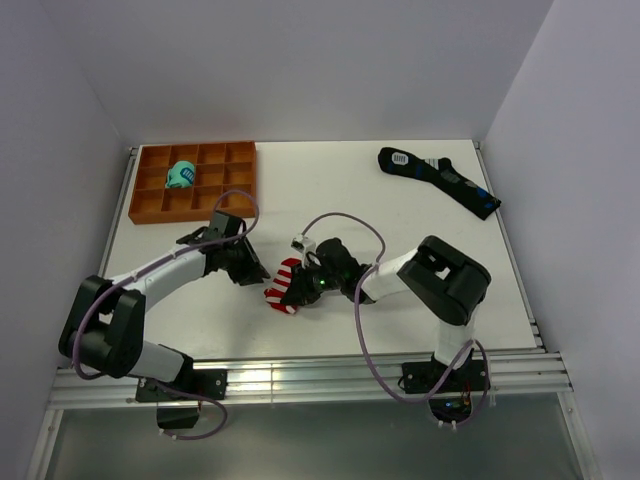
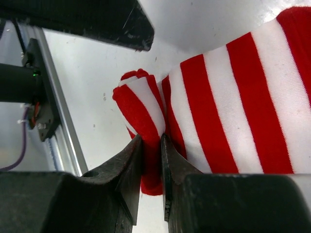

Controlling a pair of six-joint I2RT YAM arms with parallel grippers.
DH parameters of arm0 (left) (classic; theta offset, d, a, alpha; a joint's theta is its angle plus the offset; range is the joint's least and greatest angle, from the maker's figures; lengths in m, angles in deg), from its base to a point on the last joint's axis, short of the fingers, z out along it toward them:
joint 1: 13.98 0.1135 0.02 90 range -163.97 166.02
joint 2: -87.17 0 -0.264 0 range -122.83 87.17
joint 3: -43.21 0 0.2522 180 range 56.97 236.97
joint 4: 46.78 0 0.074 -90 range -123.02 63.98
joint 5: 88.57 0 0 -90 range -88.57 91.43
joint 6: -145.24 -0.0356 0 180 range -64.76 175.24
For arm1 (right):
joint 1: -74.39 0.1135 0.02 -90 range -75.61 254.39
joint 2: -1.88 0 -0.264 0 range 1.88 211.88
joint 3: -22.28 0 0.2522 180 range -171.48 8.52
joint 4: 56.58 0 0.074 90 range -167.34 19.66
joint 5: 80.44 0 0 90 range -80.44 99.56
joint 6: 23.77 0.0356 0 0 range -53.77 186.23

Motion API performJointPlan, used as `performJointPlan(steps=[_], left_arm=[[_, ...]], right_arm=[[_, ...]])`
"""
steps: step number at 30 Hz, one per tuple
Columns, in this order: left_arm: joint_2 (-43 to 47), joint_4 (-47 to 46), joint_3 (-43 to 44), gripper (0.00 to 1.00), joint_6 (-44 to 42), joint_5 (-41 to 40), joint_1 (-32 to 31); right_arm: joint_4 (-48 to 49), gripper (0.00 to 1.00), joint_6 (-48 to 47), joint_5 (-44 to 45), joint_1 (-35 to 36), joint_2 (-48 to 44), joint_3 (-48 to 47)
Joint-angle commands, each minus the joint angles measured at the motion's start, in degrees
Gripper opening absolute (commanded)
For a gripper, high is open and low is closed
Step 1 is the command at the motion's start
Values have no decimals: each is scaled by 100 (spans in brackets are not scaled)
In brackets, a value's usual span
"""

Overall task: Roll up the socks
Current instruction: Roll the sock at the center of the board.

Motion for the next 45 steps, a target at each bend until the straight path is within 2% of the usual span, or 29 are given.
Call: performJointPlan(steps=[1,11,23,30,39,45], left_arm=[[385,-455,-292,32,-5,-65,6],[1212,-1377,-1303,41,-278,58,-29],[1212,-1748,-1638,44,-586,5,-257],[1387,-2143,-2024,45,-489,242,-345],[1862,-2767,-2420,47,-349,541,-433],[1678,-2881,-2578,48,-445,708,-433]], right_arm=[[-1432,14,-81,-306,-131,452,171],[-2390,14,-46,-1079,-509,935,-418],[-2891,14,-55,-1651,-764,1296,-752],[-3418,14,-195,-1616,-826,1498,-1024],[-3550,14,-213,-1599,-870,1586,-1112],[-3594,13,-213,-1581,-861,1630,-1156]])
